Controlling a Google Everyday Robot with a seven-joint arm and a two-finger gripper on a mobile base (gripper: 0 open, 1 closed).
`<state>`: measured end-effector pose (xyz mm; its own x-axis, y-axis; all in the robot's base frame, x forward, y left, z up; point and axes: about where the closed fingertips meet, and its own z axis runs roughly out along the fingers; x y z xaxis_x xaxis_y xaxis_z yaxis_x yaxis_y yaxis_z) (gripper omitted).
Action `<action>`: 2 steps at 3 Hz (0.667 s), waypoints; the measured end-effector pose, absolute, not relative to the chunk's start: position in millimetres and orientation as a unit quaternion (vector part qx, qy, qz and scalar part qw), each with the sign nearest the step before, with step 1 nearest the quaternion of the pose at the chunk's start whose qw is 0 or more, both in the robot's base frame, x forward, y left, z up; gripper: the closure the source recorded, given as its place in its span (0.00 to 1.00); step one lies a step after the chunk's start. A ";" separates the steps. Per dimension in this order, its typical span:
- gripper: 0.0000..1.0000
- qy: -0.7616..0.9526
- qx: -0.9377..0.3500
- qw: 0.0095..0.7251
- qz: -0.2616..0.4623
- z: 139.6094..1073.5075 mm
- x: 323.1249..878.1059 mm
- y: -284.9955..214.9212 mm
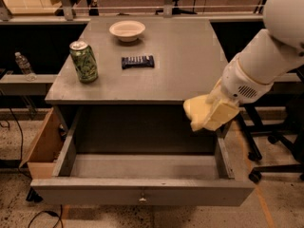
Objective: Place sponge into top drawer
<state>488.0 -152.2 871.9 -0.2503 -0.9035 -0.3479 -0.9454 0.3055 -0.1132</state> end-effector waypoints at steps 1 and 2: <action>1.00 0.778 -0.605 0.155 0.071 841.9 471.6 -131.0; 1.00 0.781 -0.605 0.138 0.065 809.9 471.8 -115.1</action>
Offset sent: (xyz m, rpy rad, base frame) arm -0.0100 0.0547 -0.1067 -0.0865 0.0864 -0.0011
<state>471.8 -115.1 809.9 -0.2289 -0.9276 -0.2951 -0.9638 0.2586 -0.0655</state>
